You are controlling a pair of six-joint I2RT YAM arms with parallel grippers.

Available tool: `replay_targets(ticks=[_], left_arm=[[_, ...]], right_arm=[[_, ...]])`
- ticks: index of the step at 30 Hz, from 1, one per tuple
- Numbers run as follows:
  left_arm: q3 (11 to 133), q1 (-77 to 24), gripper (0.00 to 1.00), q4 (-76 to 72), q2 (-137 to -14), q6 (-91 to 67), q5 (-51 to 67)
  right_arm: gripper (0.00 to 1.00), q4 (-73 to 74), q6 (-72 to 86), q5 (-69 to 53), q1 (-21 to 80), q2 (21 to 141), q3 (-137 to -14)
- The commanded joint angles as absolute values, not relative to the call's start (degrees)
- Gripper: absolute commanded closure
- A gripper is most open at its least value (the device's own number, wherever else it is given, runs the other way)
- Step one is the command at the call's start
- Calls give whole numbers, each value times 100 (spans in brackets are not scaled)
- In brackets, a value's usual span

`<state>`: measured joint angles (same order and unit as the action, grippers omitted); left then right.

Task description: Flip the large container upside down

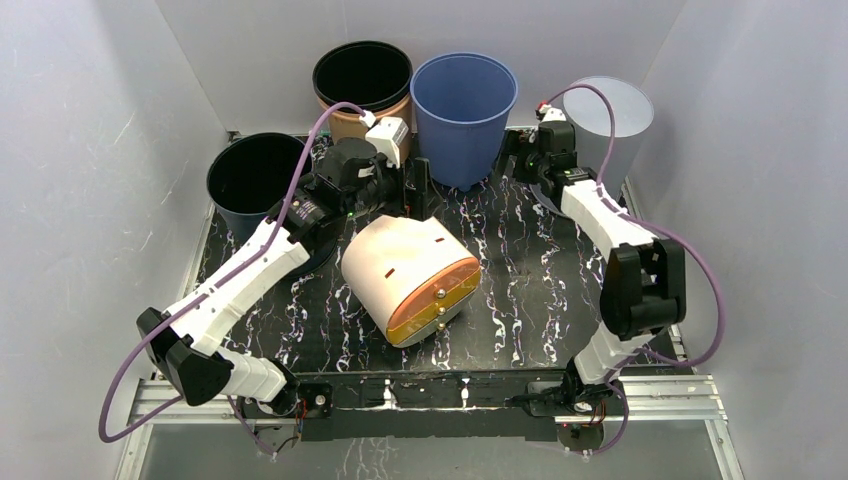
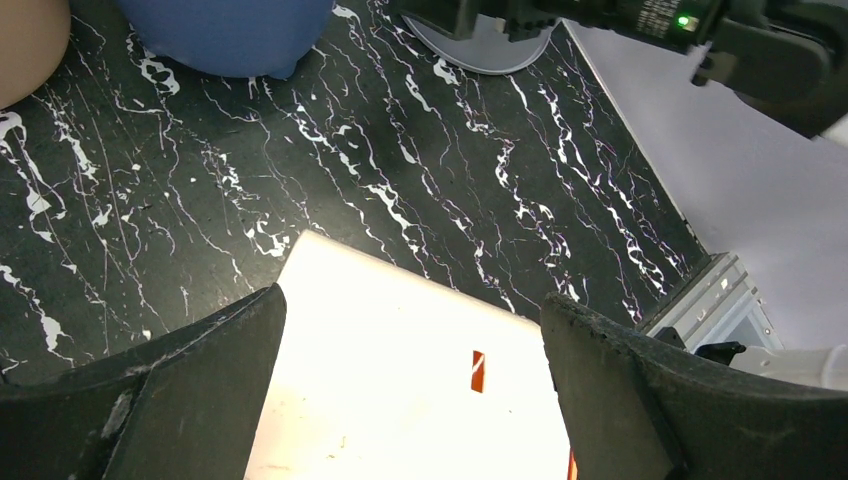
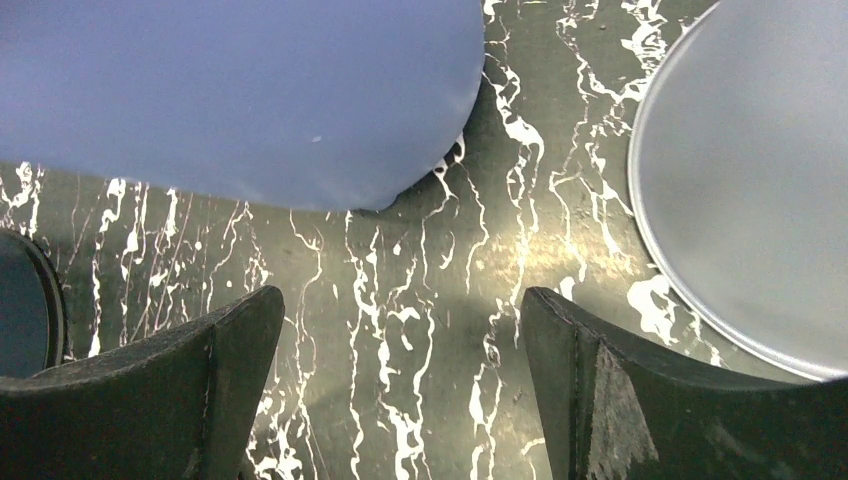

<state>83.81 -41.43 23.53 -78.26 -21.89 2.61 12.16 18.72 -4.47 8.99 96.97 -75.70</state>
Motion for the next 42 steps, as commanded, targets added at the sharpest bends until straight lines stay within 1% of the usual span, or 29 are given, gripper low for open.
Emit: replay_targets(ticks=[1, 5, 9, 12, 14, 19, 23, 28, 37, 42], left_arm=[[8644, -4139, 2, 2274, -7813, -2171, 462], [8782, -4135, 2, 2415, -7978, -2180, 488], [8762, -4137, 2, 2497, -7925, -2187, 423], [8651, -4133, 2, 2443, -7878, -2243, 406], [8611, -4139, 2, 2413, -7896, -2270, 457], [8712, -4134, 2, 2329, -8047, -2253, 478], [8805, -4140, 1, 2127, -8229, -2412, 533], [8642, -4140, 2, 1621, -8456, -2801, 817], [9135, -4140, 2, 1643, -8468, -2582, 158], [9324, -4132, 2, 1614, -8394, -2442, -303]], right_arm=[[11, 994, 1577, 67, 831, 9291, -7402], [11, 1442, 1564, 234, 498, 9616, -7832], [11, 1669, 1635, -73, 290, 9720, -8171], [11, 1666, 1810, -566, 318, 9513, -8021], [12, 1659, 1953, -786, 384, 9262, -7665], [13, 1268, 2312, -1097, 727, 8236, -6448], [13, 1152, 2581, -1446, 1011, 7828, -5911], [13, 1119, 2643, -1635, 1672, 7718, -5767], [13, 1163, 2853, -1471, 2866, 7635, -5397], [13, 1155, 3099, -1437, 3204, 7545, -5185]])
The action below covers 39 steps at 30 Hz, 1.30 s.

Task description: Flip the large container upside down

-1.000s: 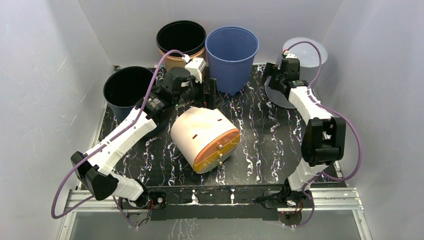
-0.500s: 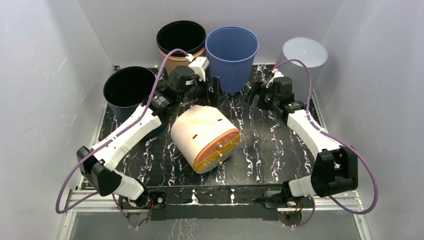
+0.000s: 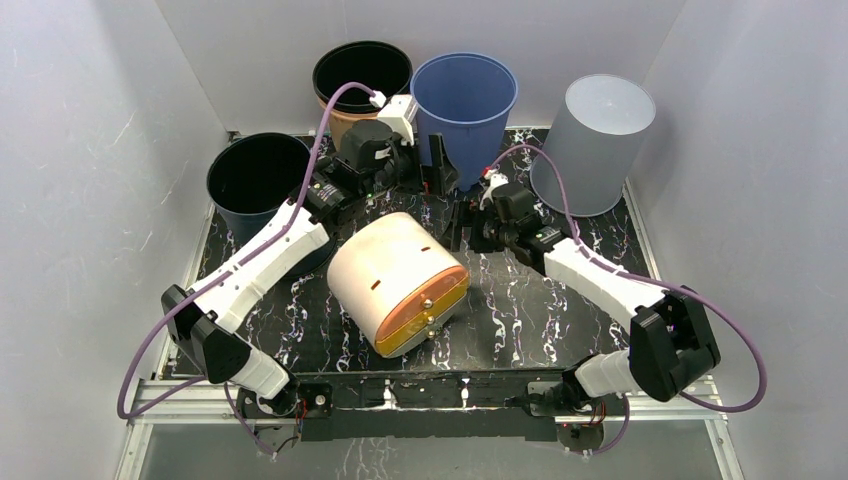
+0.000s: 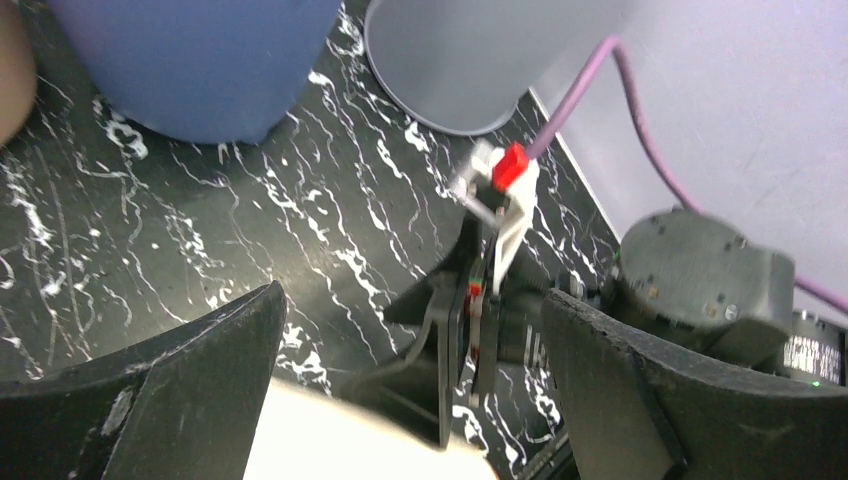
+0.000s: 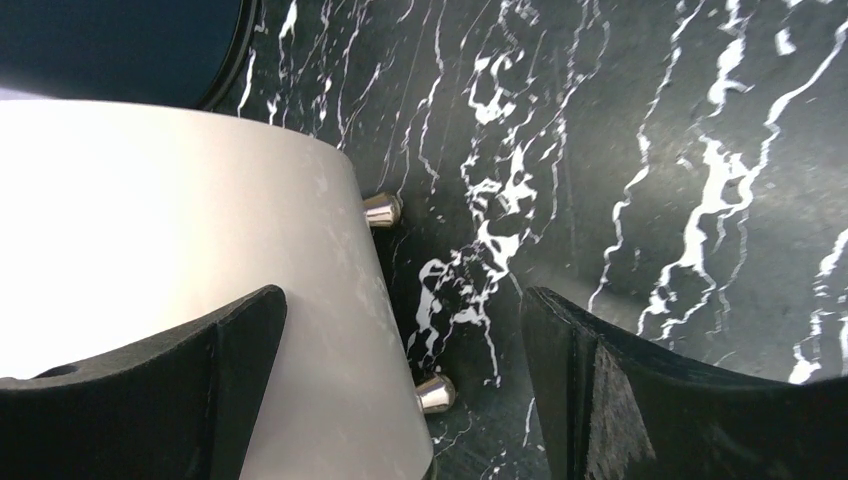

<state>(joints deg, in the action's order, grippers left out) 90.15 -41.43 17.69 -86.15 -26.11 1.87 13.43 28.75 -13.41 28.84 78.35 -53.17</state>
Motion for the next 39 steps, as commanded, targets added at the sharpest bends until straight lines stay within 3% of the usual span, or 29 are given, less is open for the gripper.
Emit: replay_targets(ticks=[1, 7, 11, 16, 25, 39], left_arm=[[9364, -4127, 2, 1621, -8398, -2421, -394], [9610, -4071, 2, 1829, -8581, -2462, -811], [9762, -4015, 2, 1871, -8802, -2625, -1005], [10316, -3943, 2, 2130, -9277, -2901, -1381], [11823, -3593, 2, 2782, -10541, -3859, -1888], [12179, -3196, 2, 2277, -11292, -4891, -1715]], right_arm=[[13, 1140, 3148, -1422, 3277, 7520, -5150], [13, 1414, 3246, -983, 3631, 7499, -5179], [9, 2225, 3018, 672, 3440, 7423, -5601], [5, 2768, 2583, 1440, 2858, 7220, -6163], [4, 2849, 2295, 1668, 2025, 6627, -6389], [4, 2948, 2382, 1681, 1967, 6381, -6284]])
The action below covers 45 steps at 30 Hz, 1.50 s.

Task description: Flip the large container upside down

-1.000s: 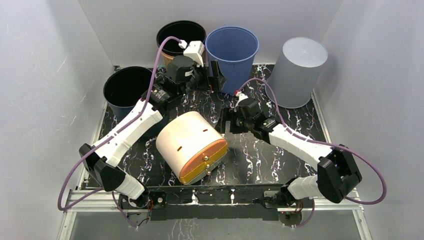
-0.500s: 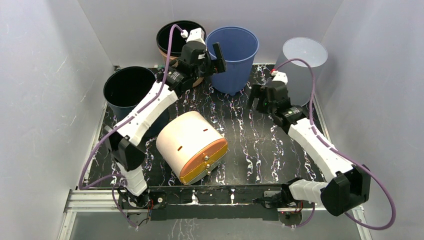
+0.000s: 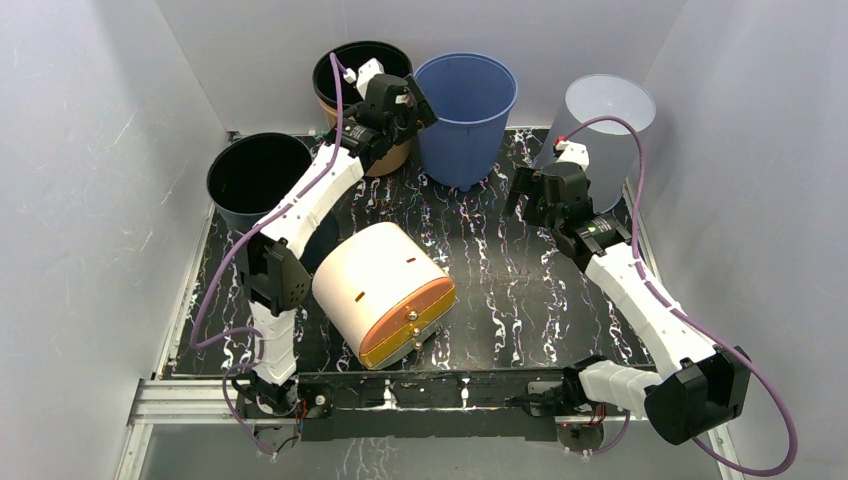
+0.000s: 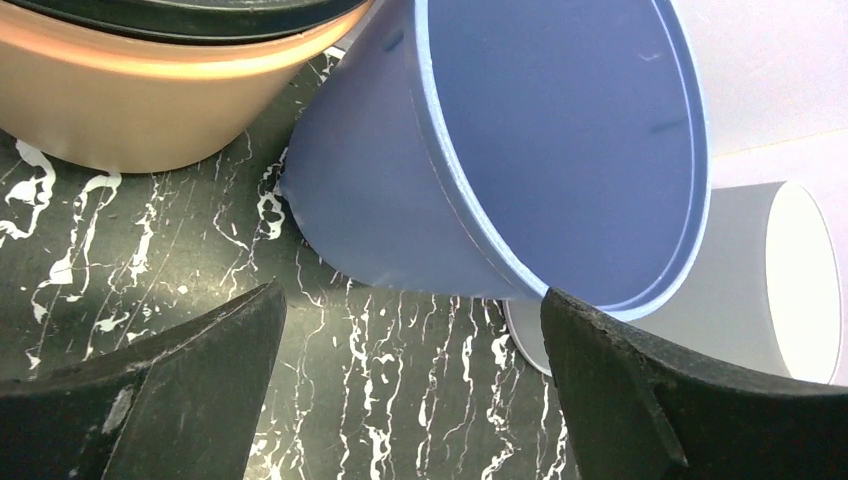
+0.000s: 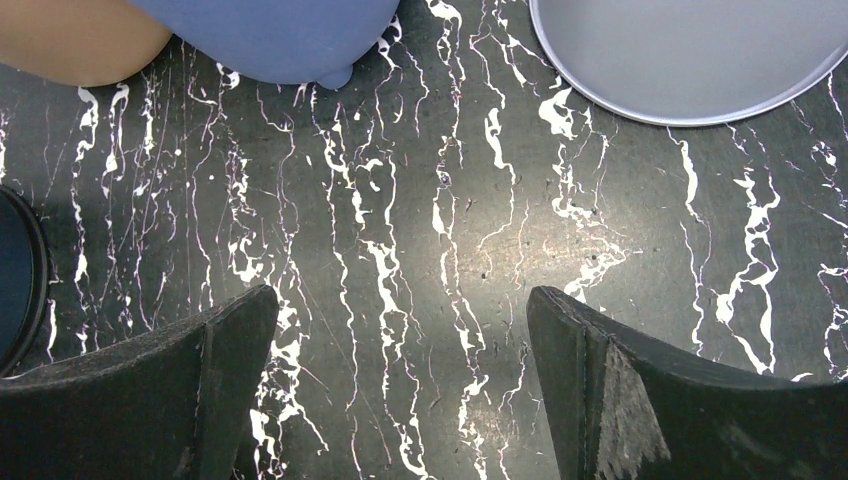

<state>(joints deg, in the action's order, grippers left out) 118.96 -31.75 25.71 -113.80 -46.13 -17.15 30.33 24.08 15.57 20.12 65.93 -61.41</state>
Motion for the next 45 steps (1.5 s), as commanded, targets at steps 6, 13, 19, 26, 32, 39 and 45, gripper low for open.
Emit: replay_targets(ticks=[6, 13, 19, 26, 32, 39, 45], left_arm=[[12314, -3194, 7, 2169, -11580, -5097, -1633], [12464, -3199, 17, 2098, -11885, -5231, -1587], [12612, -3199, 31, 2153, -12097, -5316, -1445], [12385, -3201, 58, 2005, -11941, -5213, -1229], [11756, -3243, 86, 1926, -11453, -5006, -1036], [11061, -3266, 88, 1907, -11020, -4949, -775], [10577, -3348, 94, 1865, -10633, -4711, -678]], right_arm=[[4, 2948, 2382, 1631, 1968, 6431, -6284], [4, 2970, 2391, 1622, 1960, 6374, -6259], [4, 2975, 2398, 1596, 1960, 6349, -6197], [4, 2962, 2402, 1591, 1939, 6337, -6179], [4, 2952, 2365, 1617, 1933, 6363, -6237], [4, 2874, 2329, 1596, 1916, 6482, -6396], [4, 2949, 2274, 1684, 1915, 6503, -6657]])
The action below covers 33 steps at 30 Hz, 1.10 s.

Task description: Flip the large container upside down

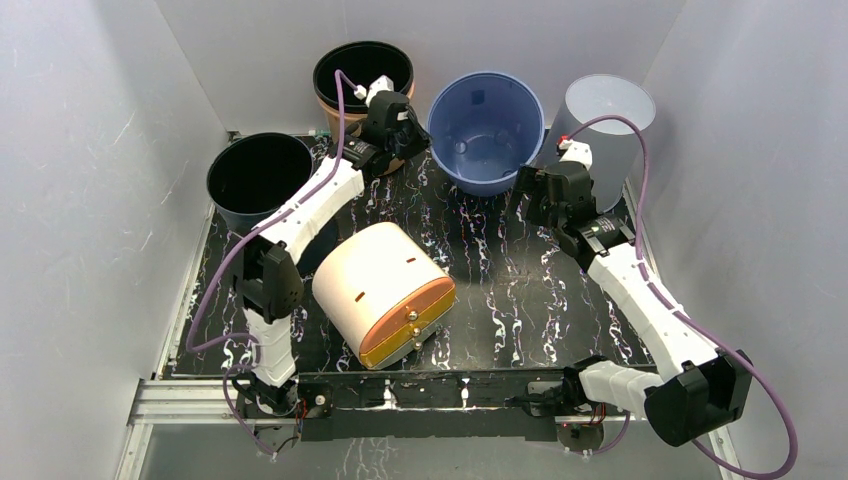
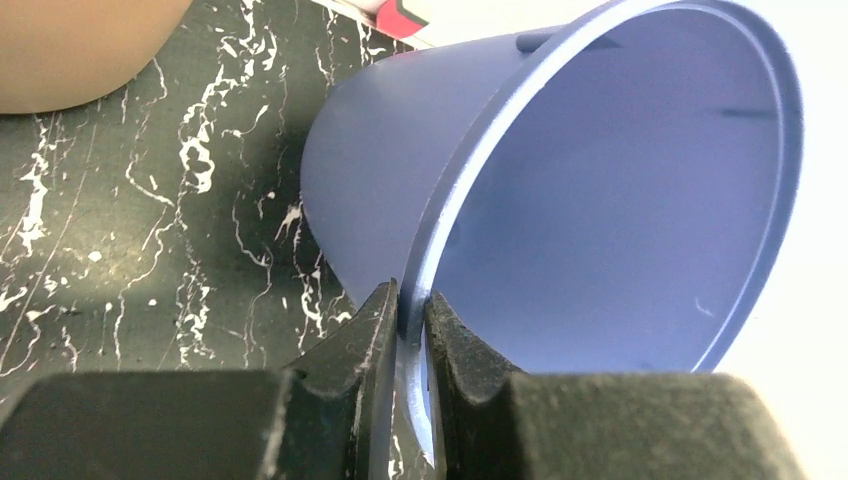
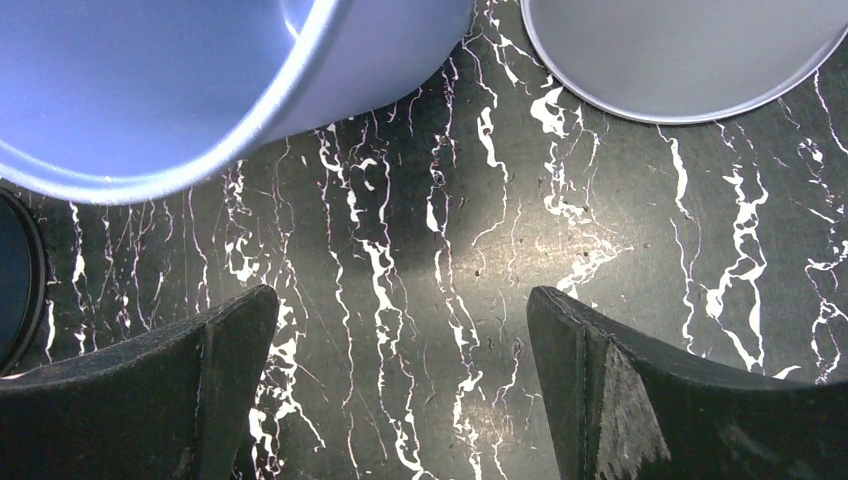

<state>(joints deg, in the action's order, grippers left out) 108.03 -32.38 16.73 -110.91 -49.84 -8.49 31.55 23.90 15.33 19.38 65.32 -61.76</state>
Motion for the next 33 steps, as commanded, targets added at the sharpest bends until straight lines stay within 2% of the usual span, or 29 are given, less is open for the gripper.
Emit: replay_targets(ticks=[1, 2, 14, 18, 21, 24, 33], left_arm=[[10530, -3365, 97, 1878, -10563, -4659, -685], [10469, -3381, 100, 1882, -10512, -4617, -700], [9249, -3669, 100, 1361, -9983, -4316, -439], [9073, -3753, 100, 1373, -9869, -4323, -447], [8978, -3753, 100, 1380, -9820, -4329, -465], [8959, -3753, 100, 1380, -9817, -4342, -475], [8915, -3753, 100, 1406, -9802, -4370, -481]], right_arm=[[4, 2990, 2262, 1688, 1909, 6502, -6768], [4, 3036, 2247, 1664, 1911, 6489, -6872], [4, 3172, 2517, 763, 1912, 6739, -8240], [4, 3157, 2188, 1158, 1908, 6984, -8635], [4, 2866, 881, 1660, 1907, 7017, -8558], [5, 2894, 482, 1777, 1907, 7172, -8683], [4, 3164, 452, 1890, 1898, 7545, -9139]])
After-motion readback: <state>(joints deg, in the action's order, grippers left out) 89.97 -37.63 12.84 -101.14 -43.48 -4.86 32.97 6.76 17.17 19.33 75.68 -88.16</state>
